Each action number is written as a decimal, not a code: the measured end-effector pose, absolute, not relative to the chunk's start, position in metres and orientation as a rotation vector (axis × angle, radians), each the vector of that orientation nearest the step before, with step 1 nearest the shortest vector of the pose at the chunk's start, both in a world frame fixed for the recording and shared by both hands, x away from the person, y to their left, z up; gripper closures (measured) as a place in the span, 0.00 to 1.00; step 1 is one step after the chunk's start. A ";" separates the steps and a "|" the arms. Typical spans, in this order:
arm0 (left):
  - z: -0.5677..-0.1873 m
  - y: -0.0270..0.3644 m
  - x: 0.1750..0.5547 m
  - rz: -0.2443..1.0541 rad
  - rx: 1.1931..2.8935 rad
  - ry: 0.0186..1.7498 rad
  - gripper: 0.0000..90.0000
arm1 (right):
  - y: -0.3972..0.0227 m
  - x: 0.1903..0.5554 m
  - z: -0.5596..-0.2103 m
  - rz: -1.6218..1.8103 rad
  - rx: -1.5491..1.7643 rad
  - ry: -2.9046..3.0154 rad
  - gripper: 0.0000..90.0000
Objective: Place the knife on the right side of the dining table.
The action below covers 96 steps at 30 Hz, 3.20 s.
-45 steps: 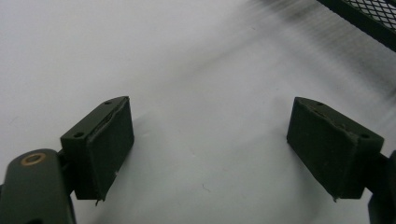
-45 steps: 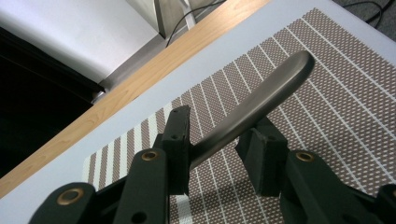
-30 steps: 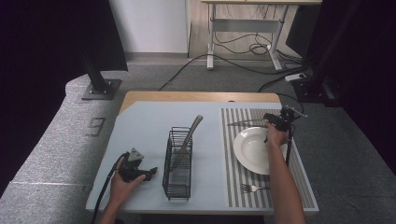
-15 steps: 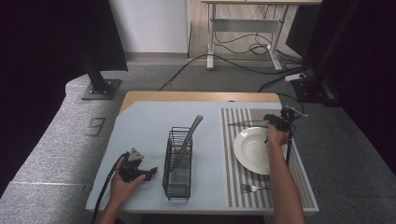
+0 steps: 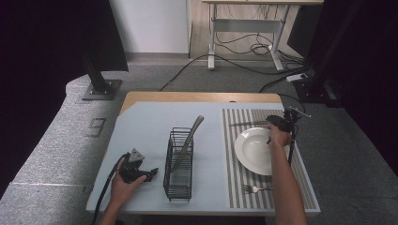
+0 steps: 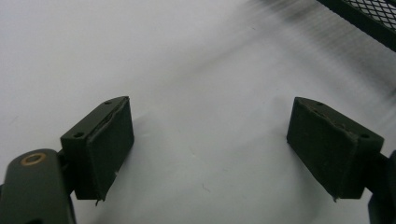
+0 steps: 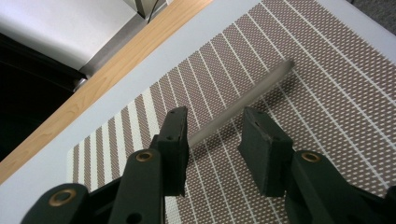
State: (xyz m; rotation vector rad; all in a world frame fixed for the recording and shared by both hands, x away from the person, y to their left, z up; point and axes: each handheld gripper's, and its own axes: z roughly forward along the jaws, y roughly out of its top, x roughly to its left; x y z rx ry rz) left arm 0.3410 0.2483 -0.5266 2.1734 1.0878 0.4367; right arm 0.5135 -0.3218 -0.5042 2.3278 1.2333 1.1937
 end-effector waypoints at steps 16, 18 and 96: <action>-0.527 0.248 0.341 0.436 2.174 1.088 0.16 | -0.333 0.508 -0.489 1.109 2.074 1.418 0.57; -0.527 0.248 0.341 0.436 2.174 1.088 0.16 | -0.336 0.509 -0.484 1.092 2.011 1.490 0.54; -0.527 0.248 0.341 0.437 2.174 1.088 0.16 | -0.307 0.473 -0.457 1.136 1.590 1.945 0.45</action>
